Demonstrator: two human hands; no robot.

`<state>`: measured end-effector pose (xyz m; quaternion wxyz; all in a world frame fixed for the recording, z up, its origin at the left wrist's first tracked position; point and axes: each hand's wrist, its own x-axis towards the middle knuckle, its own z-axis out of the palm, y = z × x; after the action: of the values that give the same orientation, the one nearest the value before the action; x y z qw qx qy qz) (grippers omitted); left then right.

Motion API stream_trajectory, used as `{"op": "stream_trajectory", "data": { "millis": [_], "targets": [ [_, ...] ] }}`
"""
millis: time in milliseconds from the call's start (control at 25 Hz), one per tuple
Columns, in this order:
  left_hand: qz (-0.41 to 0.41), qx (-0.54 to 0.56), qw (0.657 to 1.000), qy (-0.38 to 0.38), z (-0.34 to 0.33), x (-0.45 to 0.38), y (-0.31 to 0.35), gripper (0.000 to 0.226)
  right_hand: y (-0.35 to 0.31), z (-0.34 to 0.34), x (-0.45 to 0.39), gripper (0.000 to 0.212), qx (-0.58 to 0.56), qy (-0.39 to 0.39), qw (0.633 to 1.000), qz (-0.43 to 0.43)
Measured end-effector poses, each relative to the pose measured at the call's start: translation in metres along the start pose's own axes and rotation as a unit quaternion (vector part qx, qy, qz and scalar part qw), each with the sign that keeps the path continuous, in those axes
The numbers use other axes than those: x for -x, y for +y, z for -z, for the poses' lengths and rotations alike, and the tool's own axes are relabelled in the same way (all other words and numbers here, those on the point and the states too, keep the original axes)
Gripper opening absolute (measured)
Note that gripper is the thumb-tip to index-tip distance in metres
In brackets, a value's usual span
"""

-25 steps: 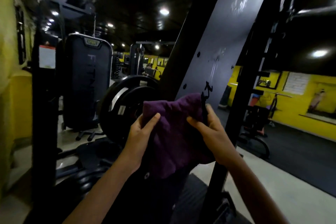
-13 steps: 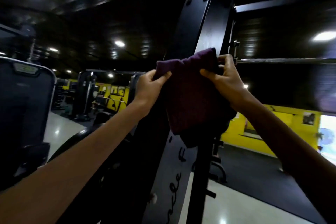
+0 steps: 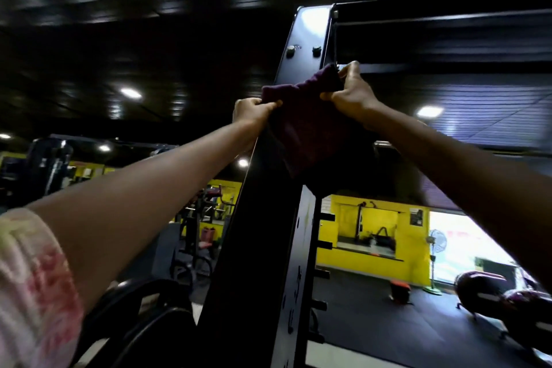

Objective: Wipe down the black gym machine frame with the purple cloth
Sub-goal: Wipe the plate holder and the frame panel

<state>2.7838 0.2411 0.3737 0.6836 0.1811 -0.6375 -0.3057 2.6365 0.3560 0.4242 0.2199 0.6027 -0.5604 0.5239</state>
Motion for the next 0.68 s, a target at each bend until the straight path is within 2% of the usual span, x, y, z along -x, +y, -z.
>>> {"op": "stream_trajectory", "data": {
  "millis": [80,160,240,320,440,480,560,600,640,680],
  "targets": [
    [0.0,0.002,1.0,0.004,-0.004,-0.017,0.0,0.028,-0.002,-0.002,-0.013,0.074,0.03,0.018,0.999,-0.022],
    [-0.021,-0.005,1.0,0.016,-0.009,-0.033,0.001,0.036,-0.004,-0.005,-0.025,0.079,0.046,0.037,0.998,-0.032],
    [-0.046,-0.02,0.998,0.023,-0.012,-0.055,0.001,0.053,-0.008,-0.011,-0.037,0.075,0.063,0.07,0.995,-0.02],
    [-0.063,-0.012,0.998,0.011,-0.017,-0.086,-0.005,0.068,-0.014,-0.022,-0.045,0.061,0.091,0.124,0.988,0.0],
    [-0.054,-0.031,0.998,-0.022,-0.023,-0.081,0.003,0.049,-0.011,-0.043,-0.047,0.046,0.169,0.157,0.973,0.031],
    [-0.051,-0.044,0.997,-0.021,-0.027,-0.081,0.0,0.041,-0.003,-0.051,-0.048,0.041,0.245,0.176,0.951,0.07],
    [-0.046,-0.055,0.997,-0.003,-0.034,-0.089,-0.01,0.038,0.01,-0.064,-0.056,0.03,0.422,0.267,0.843,0.201],
    [-0.053,-0.056,0.997,0.004,-0.035,-0.093,-0.012,0.039,0.007,-0.064,-0.054,0.029,0.486,0.264,0.793,0.257],
    [-0.057,-0.058,0.997,0.005,-0.034,-0.095,-0.012,0.039,0.003,-0.066,-0.053,0.032,0.522,0.232,0.766,0.293],
    [-0.059,-0.063,0.996,0.004,-0.032,-0.097,-0.011,0.038,-0.001,-0.068,-0.049,0.038,0.513,0.16,0.792,0.29]
  ]
}}
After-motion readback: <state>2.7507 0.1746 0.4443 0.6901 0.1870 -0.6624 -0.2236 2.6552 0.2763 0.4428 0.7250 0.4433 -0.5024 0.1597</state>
